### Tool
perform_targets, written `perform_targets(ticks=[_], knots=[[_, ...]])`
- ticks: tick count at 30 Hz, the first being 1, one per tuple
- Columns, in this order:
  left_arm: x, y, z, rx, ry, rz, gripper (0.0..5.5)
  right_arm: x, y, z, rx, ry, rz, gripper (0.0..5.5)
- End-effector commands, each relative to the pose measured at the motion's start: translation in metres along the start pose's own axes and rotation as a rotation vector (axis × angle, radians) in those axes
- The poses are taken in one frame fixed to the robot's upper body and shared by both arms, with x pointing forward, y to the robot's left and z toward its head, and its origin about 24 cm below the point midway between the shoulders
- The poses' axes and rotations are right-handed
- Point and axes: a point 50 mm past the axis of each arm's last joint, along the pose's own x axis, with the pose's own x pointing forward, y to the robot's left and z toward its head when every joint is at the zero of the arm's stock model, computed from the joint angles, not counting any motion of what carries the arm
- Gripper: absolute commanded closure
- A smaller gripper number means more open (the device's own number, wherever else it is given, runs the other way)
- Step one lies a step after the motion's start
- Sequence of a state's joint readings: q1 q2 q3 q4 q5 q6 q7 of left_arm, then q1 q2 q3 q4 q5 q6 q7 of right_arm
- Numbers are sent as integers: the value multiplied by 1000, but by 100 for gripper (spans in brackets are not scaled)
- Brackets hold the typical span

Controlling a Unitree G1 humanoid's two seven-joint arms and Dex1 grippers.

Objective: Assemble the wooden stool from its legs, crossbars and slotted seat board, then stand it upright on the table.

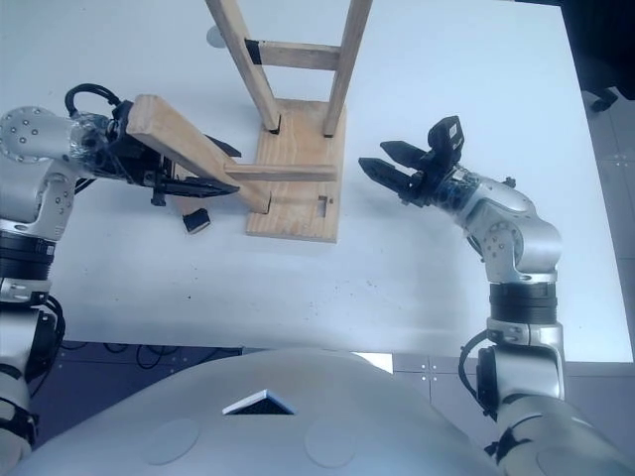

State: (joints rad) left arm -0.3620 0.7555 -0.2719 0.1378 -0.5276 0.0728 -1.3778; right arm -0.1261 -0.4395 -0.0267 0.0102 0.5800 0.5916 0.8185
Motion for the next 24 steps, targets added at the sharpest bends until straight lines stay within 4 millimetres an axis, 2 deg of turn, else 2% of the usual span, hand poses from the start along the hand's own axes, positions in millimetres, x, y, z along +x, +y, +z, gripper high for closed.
perform_targets(ticks=[1,3,4,6,12,17,20,24], knots=[[19,-30,-48,-223,174,-65,349,1,-2,5,-19,0,-18,221],[15,-25,-49,-222,182,44,349,1,-2,5,-21,2,-18,221],[13,-22,-47,-217,179,90,320,0,-3,5,-22,2,-22,221],[7,-21,-44,-201,183,134,296,-1,-3,5,-24,3,-25,221],[-18,-35,-45,-174,238,288,211,-6,-2,1,-18,-18,-55,221],[-30,-42,-69,-209,309,660,198,-16,-1,-11,2,-56,-118,221],[-26,-34,-66,-297,193,943,198,-16,2,-15,12,-75,-136,221],[-19,-23,-57,-380,150,1153,198,-13,4,-19,7,-95,-159,221]])
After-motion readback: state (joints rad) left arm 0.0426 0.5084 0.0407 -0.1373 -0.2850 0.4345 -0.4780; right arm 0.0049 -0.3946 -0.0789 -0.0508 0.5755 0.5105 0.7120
